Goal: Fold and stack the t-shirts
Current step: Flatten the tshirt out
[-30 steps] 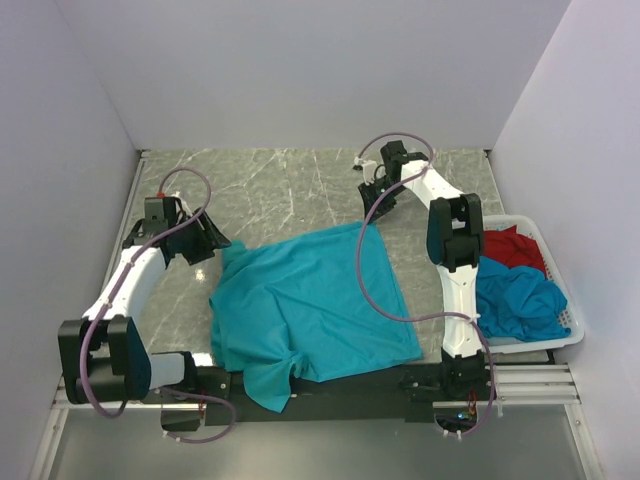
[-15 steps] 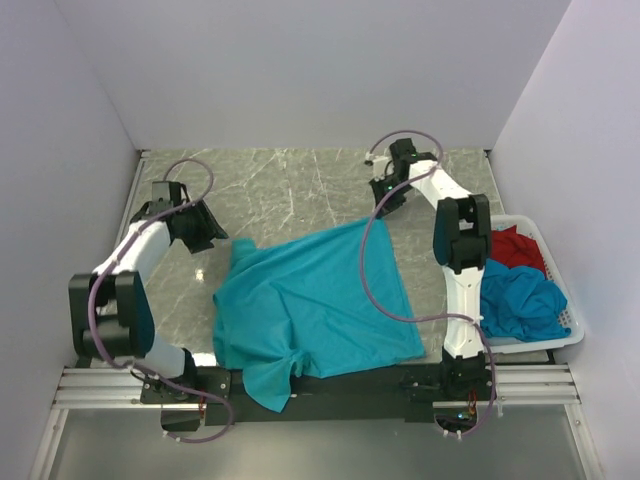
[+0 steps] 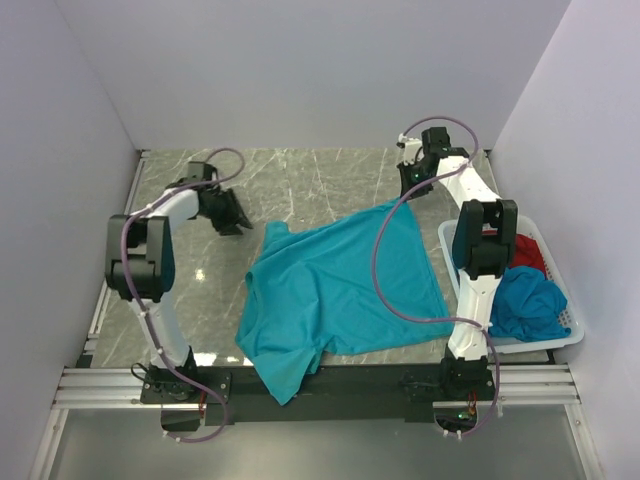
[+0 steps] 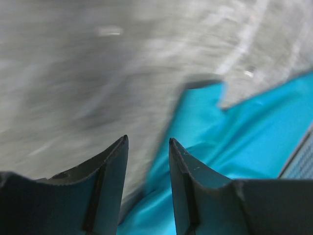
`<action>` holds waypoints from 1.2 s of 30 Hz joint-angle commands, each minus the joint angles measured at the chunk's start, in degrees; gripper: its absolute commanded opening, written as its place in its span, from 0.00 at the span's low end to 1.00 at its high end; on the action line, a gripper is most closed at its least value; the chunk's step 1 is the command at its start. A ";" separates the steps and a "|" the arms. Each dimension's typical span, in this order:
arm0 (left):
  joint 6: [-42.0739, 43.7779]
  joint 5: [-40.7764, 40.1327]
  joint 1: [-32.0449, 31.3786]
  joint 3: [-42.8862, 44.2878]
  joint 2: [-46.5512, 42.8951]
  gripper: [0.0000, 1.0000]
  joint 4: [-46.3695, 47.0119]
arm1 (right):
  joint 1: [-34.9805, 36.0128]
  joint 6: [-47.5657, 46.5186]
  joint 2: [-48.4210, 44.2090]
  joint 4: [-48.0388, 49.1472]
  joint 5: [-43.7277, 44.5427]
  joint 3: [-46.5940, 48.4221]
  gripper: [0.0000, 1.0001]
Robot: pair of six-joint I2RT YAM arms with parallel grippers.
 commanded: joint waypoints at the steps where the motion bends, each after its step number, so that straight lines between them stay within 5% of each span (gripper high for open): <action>1: 1.89 4.63 -4.82 6.65 3.71 0.45 -1.80 | 0.57 0.19 -0.43 0.74 -1.95 -0.33 0.00; 10: 2.77 0.76 -10.98 11.59 12.96 0.41 -7.17 | 0.31 0.02 -0.78 1.09 -4.15 -1.91 0.00; 11: 2.69 0.67 -11.59 11.76 12.96 0.38 -7.00 | 0.22 0.02 -0.78 0.83 -4.32 -1.74 0.00; 14: 1.37 -3.26 -11.86 13.43 11.30 0.01 -6.82 | 0.31 0.10 -0.87 0.65 -5.20 -2.00 0.00; 19: 2.07 -13.21 -14.58 22.19 -0.04 0.00 -6.64 | 0.31 0.28 -1.84 1.09 -6.34 -2.62 0.00; 24: 1.98 0.38 -19.93 28.20 -1.89 0.00 -6.82 | 0.13 -0.07 -2.62 0.91 -7.22 -3.32 0.00; 28: 1.72 -0.19 -29.16 21.99 -0.76 0.04 -5.94 | -0.66 -0.34 -2.98 1.26 -8.28 -4.29 0.00; 33: 1.28 -4.60 -39.71 12.23 0.22 0.32 -5.77 | -2.15 -0.69 -2.98 0.74 -9.60 -4.55 0.00; 36: 0.31 -4.69 -40.95 7.04 -4.24 0.37 -3.84 | -2.24 -0.95 -2.80 0.56 -9.77 -4.55 0.00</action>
